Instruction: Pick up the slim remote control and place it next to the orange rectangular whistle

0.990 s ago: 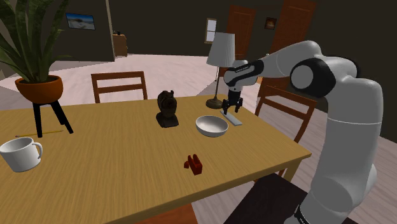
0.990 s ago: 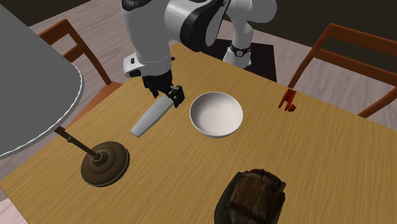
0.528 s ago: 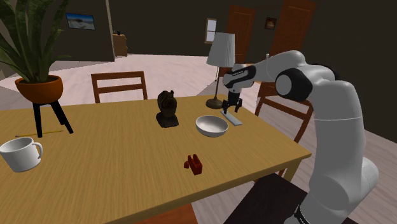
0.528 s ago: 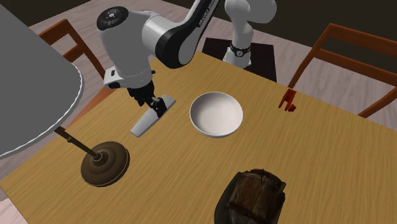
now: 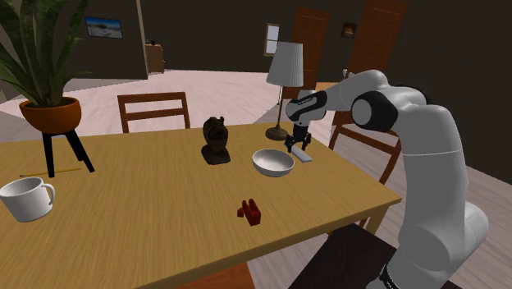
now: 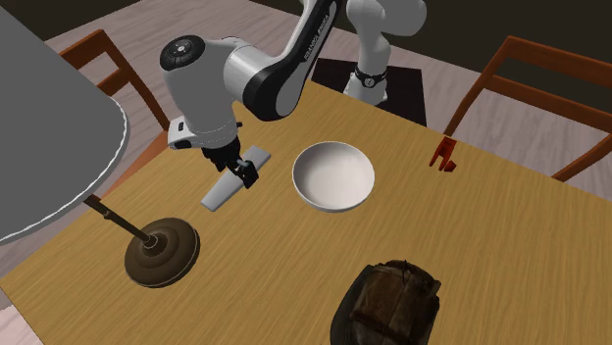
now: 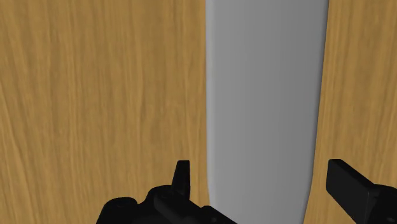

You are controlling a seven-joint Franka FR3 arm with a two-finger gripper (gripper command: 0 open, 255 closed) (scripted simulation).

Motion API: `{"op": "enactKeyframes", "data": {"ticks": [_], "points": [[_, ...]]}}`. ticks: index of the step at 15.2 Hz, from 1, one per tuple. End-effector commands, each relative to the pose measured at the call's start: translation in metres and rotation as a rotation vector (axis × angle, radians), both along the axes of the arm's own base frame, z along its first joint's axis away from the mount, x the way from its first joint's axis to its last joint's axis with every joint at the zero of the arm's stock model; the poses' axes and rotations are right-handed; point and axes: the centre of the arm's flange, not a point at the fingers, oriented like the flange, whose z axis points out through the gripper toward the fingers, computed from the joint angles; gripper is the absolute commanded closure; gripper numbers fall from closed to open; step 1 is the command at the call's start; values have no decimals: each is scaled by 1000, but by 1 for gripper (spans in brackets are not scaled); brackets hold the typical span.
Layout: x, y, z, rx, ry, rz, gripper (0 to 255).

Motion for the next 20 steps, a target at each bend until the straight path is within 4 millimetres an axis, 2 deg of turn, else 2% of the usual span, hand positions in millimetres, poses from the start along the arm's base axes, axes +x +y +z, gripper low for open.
{"op": "enactKeyframes", "data": {"ticks": [1, 5, 6, 15, 20], "points": [[0, 0, -1, 0, 0, 0, 0], [0, 0, -1, 0, 0, 0, 0], [0, 0, -1, 0, 0, 0, 255], [0, 0, -1, 0, 0, 0, 255], [0, 0, 26, 0, 0, 0, 255]]}}
